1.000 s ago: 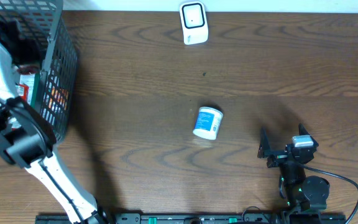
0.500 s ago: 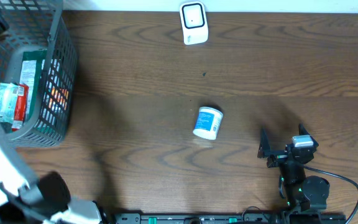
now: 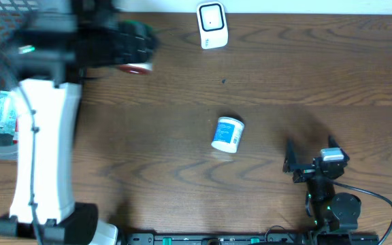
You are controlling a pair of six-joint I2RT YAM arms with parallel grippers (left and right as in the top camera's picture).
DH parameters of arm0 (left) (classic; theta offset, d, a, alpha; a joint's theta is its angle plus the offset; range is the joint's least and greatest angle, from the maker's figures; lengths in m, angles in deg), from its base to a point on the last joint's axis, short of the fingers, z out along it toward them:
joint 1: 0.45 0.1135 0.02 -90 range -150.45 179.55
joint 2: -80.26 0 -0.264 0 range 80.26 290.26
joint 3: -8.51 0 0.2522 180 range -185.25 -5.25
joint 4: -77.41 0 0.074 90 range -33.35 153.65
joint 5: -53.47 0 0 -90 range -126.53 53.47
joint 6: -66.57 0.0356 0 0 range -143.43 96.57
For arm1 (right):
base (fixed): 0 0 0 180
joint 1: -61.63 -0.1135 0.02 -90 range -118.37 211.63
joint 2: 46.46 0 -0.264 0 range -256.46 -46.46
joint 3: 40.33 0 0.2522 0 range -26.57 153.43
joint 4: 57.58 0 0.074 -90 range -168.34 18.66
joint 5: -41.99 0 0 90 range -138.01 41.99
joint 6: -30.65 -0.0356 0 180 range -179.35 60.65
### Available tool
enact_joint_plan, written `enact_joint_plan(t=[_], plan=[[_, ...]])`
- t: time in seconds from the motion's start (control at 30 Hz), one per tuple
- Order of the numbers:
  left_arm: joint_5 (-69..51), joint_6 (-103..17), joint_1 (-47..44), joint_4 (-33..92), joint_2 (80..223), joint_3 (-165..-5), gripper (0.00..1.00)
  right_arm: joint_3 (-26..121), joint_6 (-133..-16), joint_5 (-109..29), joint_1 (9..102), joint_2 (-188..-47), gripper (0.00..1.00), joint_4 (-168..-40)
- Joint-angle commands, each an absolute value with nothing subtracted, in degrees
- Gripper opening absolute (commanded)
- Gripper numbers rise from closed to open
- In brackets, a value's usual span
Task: Scan the item barcode
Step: 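Carry the Knorr jar right of the white tub and release it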
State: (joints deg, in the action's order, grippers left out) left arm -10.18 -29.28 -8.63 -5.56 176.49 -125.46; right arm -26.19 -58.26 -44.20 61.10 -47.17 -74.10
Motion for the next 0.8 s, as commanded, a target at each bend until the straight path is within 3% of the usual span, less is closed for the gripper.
enact_joint_plan(t=[0.0, 0.17, 0.43, 0.77], plan=[[-10.6, -30.0, -16.7, -5.5, 180.1, -124.8, 0.70, -26.2, -57.1, -49.2, 61.6, -47.0, 0.99, -71.5], [-10.6, -31.8, -27.6, -2.5, 186.5, -124.8, 0.70, -23.8, -64.4, -58.5, 63.5, -47.0, 0.99, -71.2], [-12.8, -35.2, -40.2, 2.3, 194.4, -124.8, 0.70, -11.2, -65.7, -58.7, 73.0, -52.9, 0.99, -78.5], [-25.5, -37.2, -50.4, 4.2, 199.9, -124.8, 0.70, 13.1, -64.8, -42.1, 86.2, -77.7, 0.99, -85.4]])
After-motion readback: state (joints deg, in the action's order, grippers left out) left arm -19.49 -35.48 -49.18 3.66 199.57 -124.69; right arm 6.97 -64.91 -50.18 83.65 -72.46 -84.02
